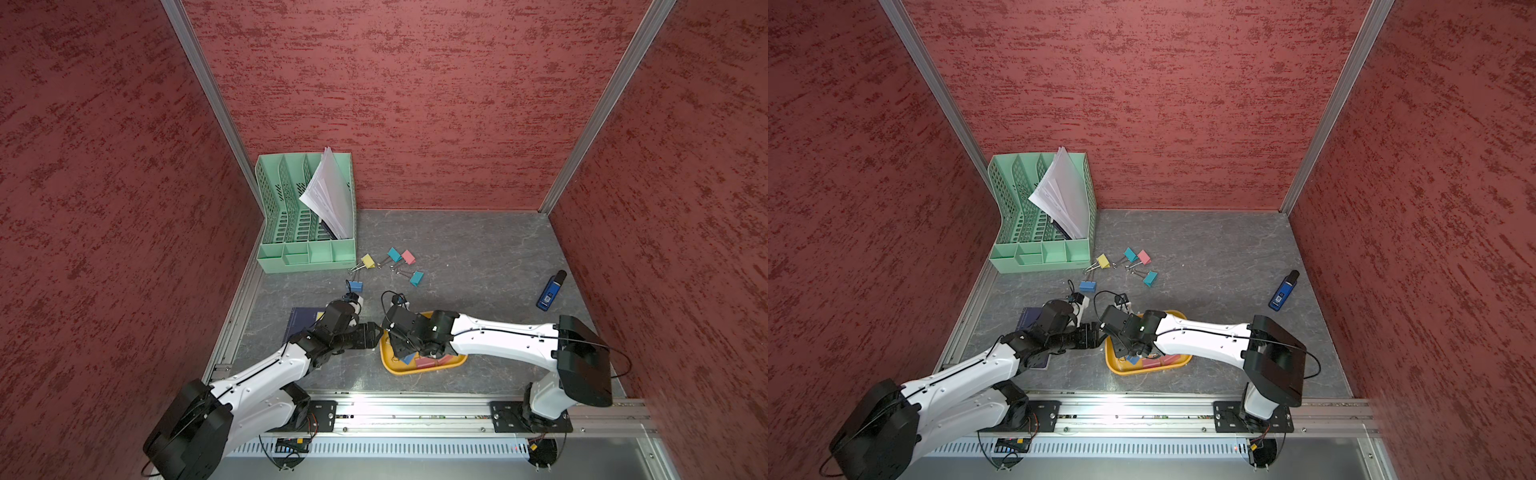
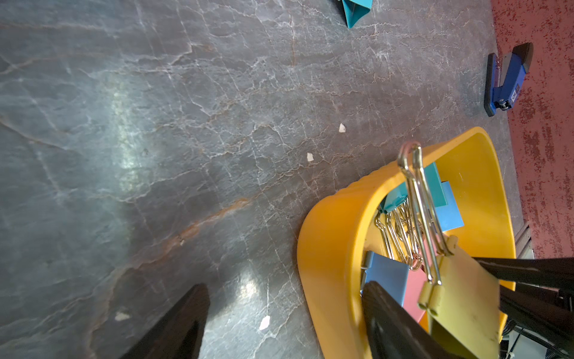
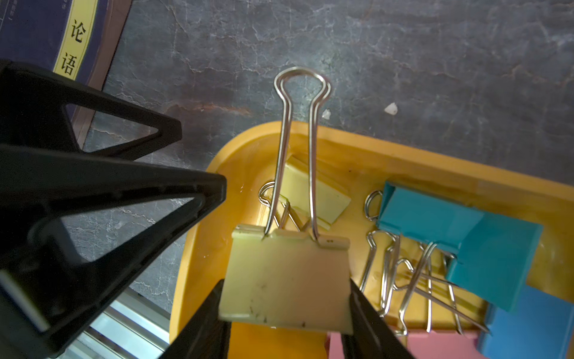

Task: Put the binder clips in the storage box
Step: Place the binder clip in the storage box, then pick up the binder clip at the center of the board.

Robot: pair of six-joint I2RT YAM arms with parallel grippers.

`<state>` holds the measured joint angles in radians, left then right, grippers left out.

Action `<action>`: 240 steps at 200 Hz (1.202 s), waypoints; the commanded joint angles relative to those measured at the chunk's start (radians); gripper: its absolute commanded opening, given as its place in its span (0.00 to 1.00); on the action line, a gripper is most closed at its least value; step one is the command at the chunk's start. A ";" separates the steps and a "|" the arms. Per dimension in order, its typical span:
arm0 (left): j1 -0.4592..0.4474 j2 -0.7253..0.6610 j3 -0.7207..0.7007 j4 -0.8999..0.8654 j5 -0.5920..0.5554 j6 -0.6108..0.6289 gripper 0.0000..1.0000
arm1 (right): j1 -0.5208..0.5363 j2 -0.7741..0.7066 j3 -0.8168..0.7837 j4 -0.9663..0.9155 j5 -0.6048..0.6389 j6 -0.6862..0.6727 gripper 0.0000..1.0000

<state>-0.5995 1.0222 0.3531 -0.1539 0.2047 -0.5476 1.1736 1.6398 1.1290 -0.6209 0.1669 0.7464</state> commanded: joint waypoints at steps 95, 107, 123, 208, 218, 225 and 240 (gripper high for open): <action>0.007 0.009 -0.003 -0.017 -0.013 0.017 0.81 | 0.022 -0.090 -0.045 0.023 -0.034 0.017 0.80; 0.007 0.009 -0.004 -0.017 -0.013 0.017 0.81 | -0.014 -0.137 -0.039 -0.021 -0.005 -0.030 0.81; 0.007 0.009 -0.003 -0.018 -0.016 0.015 0.81 | -0.094 -0.178 -0.003 -0.089 0.020 -0.113 0.82; 0.007 0.014 -0.001 -0.020 -0.020 0.014 0.81 | -0.559 0.094 0.287 -0.022 -0.121 -0.461 0.86; 0.007 0.012 -0.001 -0.020 -0.021 0.014 0.81 | -0.566 0.146 0.316 -0.004 -0.109 -0.524 0.86; 0.007 0.011 0.000 -0.022 -0.021 0.014 0.81 | -0.573 0.177 0.339 -0.004 -0.104 -0.578 0.87; 0.007 0.009 -0.002 -0.021 -0.020 0.014 0.81 | -0.583 0.217 0.345 0.020 -0.146 -0.709 0.87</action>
<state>-0.5995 1.0233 0.3531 -0.1528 0.2047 -0.5476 0.6037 1.8099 1.4353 -0.6323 0.0883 0.2695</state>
